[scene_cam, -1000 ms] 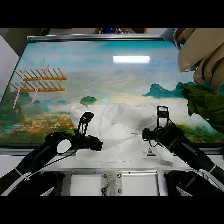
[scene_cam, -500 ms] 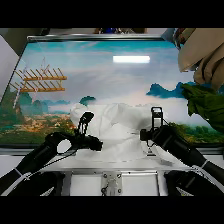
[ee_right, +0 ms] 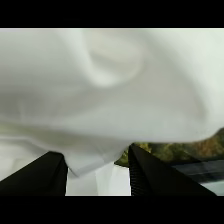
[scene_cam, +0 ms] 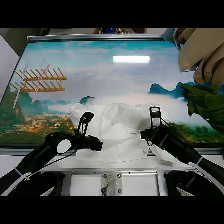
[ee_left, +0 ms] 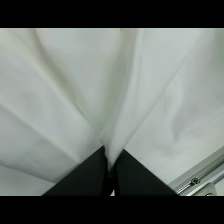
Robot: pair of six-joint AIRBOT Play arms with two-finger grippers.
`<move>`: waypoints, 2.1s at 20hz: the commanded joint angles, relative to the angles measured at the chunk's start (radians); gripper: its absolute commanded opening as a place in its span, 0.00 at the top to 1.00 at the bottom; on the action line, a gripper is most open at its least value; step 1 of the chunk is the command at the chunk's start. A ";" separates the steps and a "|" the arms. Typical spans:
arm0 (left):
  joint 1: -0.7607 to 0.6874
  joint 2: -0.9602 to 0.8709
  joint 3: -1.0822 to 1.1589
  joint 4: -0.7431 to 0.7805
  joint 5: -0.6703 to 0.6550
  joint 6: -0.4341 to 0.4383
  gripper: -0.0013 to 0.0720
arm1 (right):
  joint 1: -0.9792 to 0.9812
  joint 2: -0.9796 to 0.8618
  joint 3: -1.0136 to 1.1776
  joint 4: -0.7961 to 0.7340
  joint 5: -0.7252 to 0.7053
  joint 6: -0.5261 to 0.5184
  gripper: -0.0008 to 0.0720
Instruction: Fold the clothes and pants, and hang the long-sleeved shirts on hangers.
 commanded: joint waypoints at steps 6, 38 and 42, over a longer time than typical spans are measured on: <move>0.000 0.001 0.000 0.000 0.001 0.001 0.95 | -0.001 0.000 0.000 -0.132 -0.002 0.098 0.48; -0.043 -0.104 0.416 0.112 -0.200 -0.034 0.14 | 0.002 0.350 0.237 0.139 0.071 -0.165 0.97; -0.109 -0.302 0.529 0.114 -0.198 -0.068 0.15 | 0.002 0.373 0.237 0.139 0.048 -0.165 0.97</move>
